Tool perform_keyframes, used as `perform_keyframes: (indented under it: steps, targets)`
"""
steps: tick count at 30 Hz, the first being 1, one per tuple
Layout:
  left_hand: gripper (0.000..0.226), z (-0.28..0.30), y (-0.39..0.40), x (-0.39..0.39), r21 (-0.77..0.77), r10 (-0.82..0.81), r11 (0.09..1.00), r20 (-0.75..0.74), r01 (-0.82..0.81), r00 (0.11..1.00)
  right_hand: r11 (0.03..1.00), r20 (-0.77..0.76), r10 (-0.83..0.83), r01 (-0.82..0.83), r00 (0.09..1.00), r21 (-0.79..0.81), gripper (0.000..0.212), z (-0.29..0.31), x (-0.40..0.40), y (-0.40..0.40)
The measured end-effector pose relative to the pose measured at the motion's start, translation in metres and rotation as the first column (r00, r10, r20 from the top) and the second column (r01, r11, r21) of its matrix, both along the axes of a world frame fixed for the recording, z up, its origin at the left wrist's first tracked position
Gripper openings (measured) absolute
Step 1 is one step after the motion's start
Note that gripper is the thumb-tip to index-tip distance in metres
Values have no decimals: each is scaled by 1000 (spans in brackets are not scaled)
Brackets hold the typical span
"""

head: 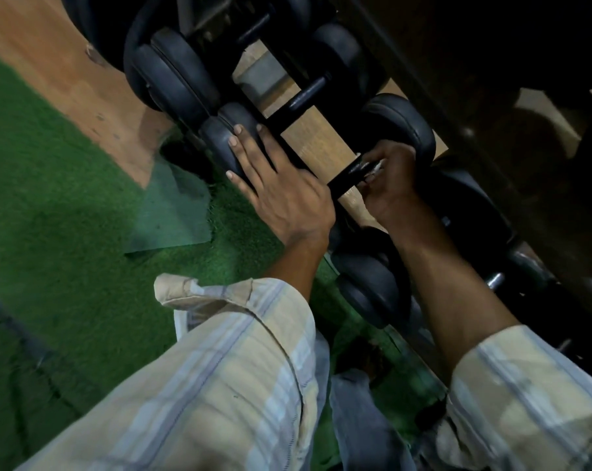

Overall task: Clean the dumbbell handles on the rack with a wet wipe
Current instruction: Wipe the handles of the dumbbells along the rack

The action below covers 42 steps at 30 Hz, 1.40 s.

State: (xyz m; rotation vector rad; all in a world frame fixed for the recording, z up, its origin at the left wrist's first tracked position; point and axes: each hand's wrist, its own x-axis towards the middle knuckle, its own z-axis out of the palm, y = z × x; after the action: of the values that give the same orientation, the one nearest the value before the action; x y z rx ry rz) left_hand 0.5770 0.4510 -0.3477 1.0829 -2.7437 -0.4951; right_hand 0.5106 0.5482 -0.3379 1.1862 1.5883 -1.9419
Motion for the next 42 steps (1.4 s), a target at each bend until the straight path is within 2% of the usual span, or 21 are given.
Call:
perform_keyframes:
  steps: [2, 4, 6, 10, 13, 15, 17, 20, 24, 25, 27, 28, 30, 32, 34, 35, 37, 38, 39, 40, 42]
  targets:
    - [79, 1, 0, -1, -2, -2, 1000, 14, 2, 1000, 991, 60, -58, 65, 997, -119, 4, 1, 1, 4]
    - [80, 1, 0, -1, -9, -3, 1000, 34, 3, 999, 972, 99, -5, 28, 995, -234, 41, -5, 2, 5]
    - [81, 3, 0, -2, -9, -2, 1000, 40, 3, 999, 970, 126, 36, -4, 991, -245, 49, -7, 5, 2]
    - [82, 2, 0, -2, -8, -4, 1000, 51, 4, 999, 948, 167, 173, -119, 971, -294, 33, 2, 18, -4]
    - [81, 2, 0, -2, -7, -3, 1000, 44, 4, 999, 949, 237, 184, -110, 954, -294, 41, 4, 23, -5]
    - [81, 2, 0, -2, -3, -7, 1000, 43, 7, 999, 967, 316, 161, -85, 935, -241, 34, 2, 21, 0]
    - [82, 2, 0, -2, 8, -6, 1000, 36, 6, 999, 972, 355, 202, -141, 913, -190, 31, 4, 19, 7]
    - [80, 2, 0, -2, 7, -7, 1000, 43, 7, 999, 958, 300, 263, -211, 917, -194, 27, 10, 24, 8]
    - [80, 1, 0, -3, 15, -4, 1000, 45, 4, 999, 979, 187, 193, -177, 963, -102, 18, 5, 33, -13]
    - [80, 1, 0, -2, 16, -4, 1000, 44, 3, 999, 986, 134, 161, -155, 978, -56, 21, -1, 30, -14]
    - [80, 1, 0, -3, 14, -6, 1000, 45, 5, 999, 994, 28, 70, -72, 997, 78, 11, -12, 17, -8]
    - [80, 1, 1, -3, 12, -6, 1000, 46, 6, 999, 996, 8, 10, -11, 1000, 92, 12, -16, 10, -2]
    - [80, 0, 0, -3, 12, -2, 1000, 48, 2, 999, 996, 30, -89, 89, 996, 14, 6, -18, 4, 5]
    - [80, 0, 0, -2, 13, -3, 1000, 45, 2, 999, 998, 39, -40, 42, 998, -51, 8, -16, 13, 8]
    - [81, 1, 0, -1, 13, -5, 1000, 38, 4, 999, 992, 29, 117, -116, 993, -48, 21, -9, 27, 9]
    - [82, 1, 0, -1, 12, -5, 1000, 37, 4, 999, 978, 3, 210, -210, 978, 7, 22, -6, 32, 7]
    - [82, 0, -1, -2, 14, 1, 1000, 37, -2, 999, 861, -17, 477, -463, 879, 209, 21, -2, 39, 3]
    - [82, 0, -1, -2, 12, 4, 1000, 37, -4, 999, 748, 23, 610, -585, 792, 314, 29, -6, 41, 0]
    - [82, 0, -1, -3, 11, 5, 1000, 38, -5, 999, 605, 89, 717, -681, 691, 414, 49, -10, 42, -1]
    - [82, 1, 0, -3, 11, 5, 1000, 36, -6, 999, 470, 136, 787, -728, 601, 499, 67, -15, 41, -1]
    - [82, 1, 0, -3, 15, 2, 1000, 29, -3, 1000, 308, 142, 864, -729, 484, 611, 82, -22, 38, -2]
